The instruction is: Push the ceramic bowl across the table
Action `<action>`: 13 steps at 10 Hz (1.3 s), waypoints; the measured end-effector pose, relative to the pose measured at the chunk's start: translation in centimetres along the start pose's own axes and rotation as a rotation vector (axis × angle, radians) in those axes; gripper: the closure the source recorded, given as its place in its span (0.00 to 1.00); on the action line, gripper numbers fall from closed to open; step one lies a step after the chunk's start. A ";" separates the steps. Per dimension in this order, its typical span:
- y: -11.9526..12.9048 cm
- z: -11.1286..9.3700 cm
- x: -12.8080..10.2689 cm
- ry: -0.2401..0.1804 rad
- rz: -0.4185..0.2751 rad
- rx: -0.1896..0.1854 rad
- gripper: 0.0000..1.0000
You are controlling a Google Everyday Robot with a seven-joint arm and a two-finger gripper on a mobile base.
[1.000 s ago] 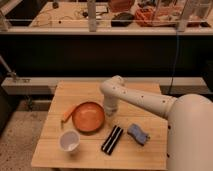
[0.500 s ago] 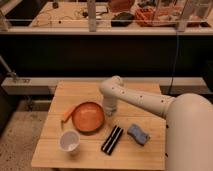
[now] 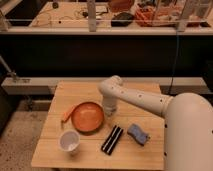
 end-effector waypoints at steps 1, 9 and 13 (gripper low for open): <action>0.0 -0.1 0.1 0.002 -0.002 -0.001 0.98; 0.2 -0.4 0.0 0.020 -0.040 -0.018 0.98; 0.6 -0.4 -0.1 0.029 -0.053 -0.025 0.98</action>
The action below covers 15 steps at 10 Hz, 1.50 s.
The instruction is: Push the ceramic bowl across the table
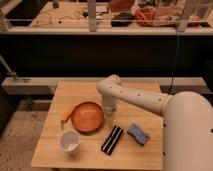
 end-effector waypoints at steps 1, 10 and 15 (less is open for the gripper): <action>0.1 0.0 0.0 0.002 -0.004 -0.001 0.98; 0.5 0.2 -1.2 0.018 -0.066 -0.006 0.98; 0.4 0.2 -1.9 0.022 -0.097 -0.002 0.98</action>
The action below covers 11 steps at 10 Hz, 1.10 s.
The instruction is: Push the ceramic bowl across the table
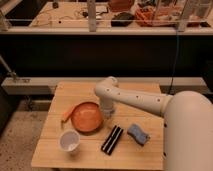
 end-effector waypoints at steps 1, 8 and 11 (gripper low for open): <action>0.0 0.1 -0.2 0.001 -0.006 -0.001 0.98; -1.2 -0.1 -1.6 0.007 -0.059 0.008 0.98; -1.4 0.0 -1.9 0.008 -0.082 0.003 0.98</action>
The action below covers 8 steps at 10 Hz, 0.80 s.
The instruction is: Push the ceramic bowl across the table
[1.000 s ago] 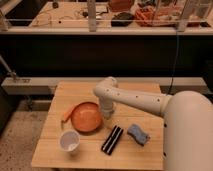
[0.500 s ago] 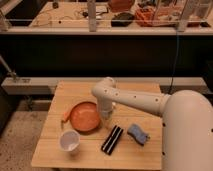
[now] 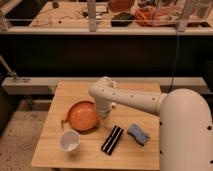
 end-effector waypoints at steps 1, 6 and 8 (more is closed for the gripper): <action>-0.1 0.0 -0.1 -0.001 -0.004 0.001 0.98; -1.0 0.0 -1.0 -0.002 -0.040 0.003 0.98; -1.1 0.0 -1.0 -0.005 -0.045 0.003 0.98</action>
